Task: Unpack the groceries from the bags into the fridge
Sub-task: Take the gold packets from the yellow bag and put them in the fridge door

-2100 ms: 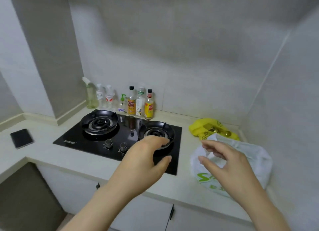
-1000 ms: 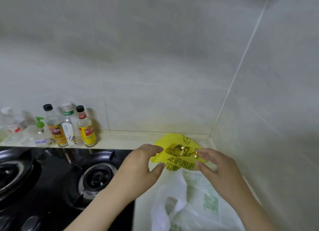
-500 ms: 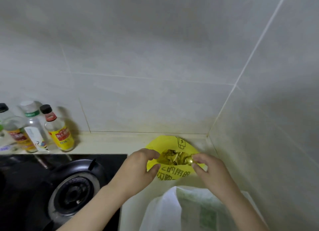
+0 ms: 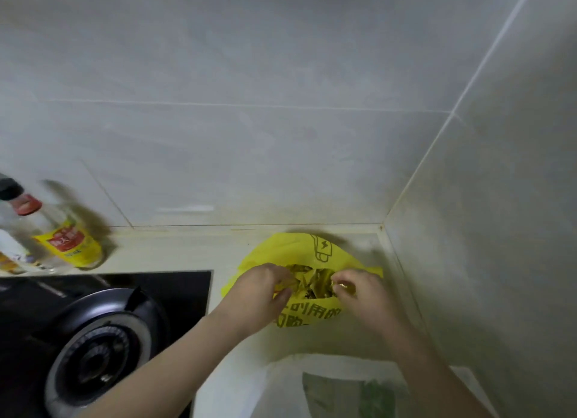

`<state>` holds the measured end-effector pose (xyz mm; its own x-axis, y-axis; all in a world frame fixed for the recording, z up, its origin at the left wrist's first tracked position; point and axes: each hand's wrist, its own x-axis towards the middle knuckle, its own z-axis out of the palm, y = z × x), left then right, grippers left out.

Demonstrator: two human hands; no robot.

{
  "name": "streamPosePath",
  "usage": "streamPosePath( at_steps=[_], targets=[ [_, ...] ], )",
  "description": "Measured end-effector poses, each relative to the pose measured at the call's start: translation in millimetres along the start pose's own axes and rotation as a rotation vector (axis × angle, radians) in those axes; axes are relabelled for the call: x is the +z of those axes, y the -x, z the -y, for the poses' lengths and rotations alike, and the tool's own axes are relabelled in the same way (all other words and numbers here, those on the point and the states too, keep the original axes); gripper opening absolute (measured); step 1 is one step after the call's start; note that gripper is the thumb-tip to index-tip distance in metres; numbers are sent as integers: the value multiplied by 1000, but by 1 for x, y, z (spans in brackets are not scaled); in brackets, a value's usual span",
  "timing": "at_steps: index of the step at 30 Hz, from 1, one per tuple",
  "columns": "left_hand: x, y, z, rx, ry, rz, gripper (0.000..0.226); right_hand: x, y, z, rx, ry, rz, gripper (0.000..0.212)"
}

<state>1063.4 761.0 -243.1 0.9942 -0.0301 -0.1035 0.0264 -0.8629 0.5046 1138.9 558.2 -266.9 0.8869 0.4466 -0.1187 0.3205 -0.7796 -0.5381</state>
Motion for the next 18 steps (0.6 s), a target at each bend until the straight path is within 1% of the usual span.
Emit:
streamPosePath(
  at_steps=[3,8,11,14,16,18],
  targets=[
    [6,-14,6,-11,-26,18,36,6,-12,-5,0,20,30,25],
    [9,-36,14,0,-95,27,55,17,-30,-14,-2,55,93,23],
    [12,-48,16,14,-154,51,59,20,-39,-19,5,82,100,29],
    [17,-54,18,-5,-189,74,56,21,-43,-22,2,104,92,39],
    [22,-58,19,-23,-190,78,44,22,-46,-25,-13,107,64,42],
    [27,-61,21,-37,-186,88,38,21,-46,-27,-26,141,51,51]
  ],
)
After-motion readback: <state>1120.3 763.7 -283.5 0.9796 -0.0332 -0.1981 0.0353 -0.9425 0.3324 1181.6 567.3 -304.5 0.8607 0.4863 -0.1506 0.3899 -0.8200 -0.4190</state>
